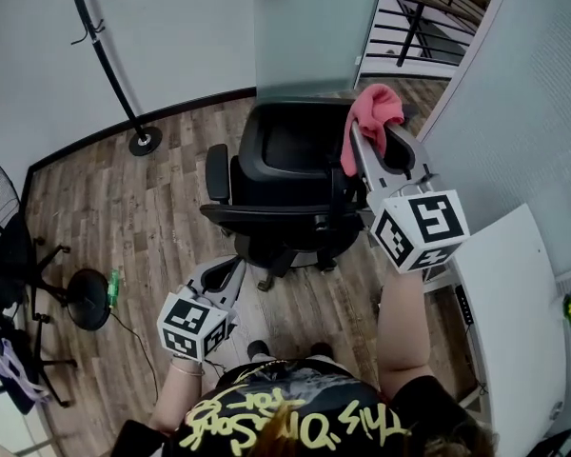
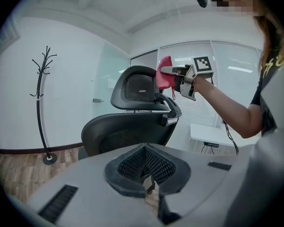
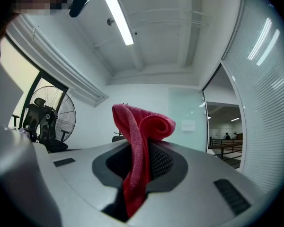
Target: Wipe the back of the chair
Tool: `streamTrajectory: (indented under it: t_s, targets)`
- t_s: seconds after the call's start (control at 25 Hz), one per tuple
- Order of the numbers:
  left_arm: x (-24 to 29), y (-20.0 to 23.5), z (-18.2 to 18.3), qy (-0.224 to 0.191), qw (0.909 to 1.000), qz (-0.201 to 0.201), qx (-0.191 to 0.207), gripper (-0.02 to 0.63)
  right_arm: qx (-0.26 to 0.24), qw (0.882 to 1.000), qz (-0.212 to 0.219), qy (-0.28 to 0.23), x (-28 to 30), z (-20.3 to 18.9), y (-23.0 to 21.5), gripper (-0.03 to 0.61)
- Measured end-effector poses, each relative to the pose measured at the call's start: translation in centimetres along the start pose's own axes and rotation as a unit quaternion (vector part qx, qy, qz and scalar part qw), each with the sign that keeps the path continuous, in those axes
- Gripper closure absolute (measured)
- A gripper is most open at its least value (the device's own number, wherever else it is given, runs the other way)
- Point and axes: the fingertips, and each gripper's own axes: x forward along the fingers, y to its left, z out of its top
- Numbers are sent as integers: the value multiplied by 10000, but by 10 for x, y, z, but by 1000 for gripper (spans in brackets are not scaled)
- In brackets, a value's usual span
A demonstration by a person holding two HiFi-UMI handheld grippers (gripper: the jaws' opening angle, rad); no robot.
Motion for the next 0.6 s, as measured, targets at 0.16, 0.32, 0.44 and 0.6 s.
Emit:
streamTrajectory:
  t_s: [0.16,0.32,0.44,0.6]
  targets:
    - [0,5,-1,26,9999,-116,38,621,-155,9997,-152,119,10,-1,12,515]
    - [-3,9,-4,39,9997,-219,50,621,-185,9990,-337,219,13,0,18,515]
    - [-7,13,-7,48,9997,-248,43,620,-193,9989,-334,268,19,0,29,515]
    - [-13,20,-11,41,9996,-262,35,621,-331,9980,-405,351,28,-3,45,515]
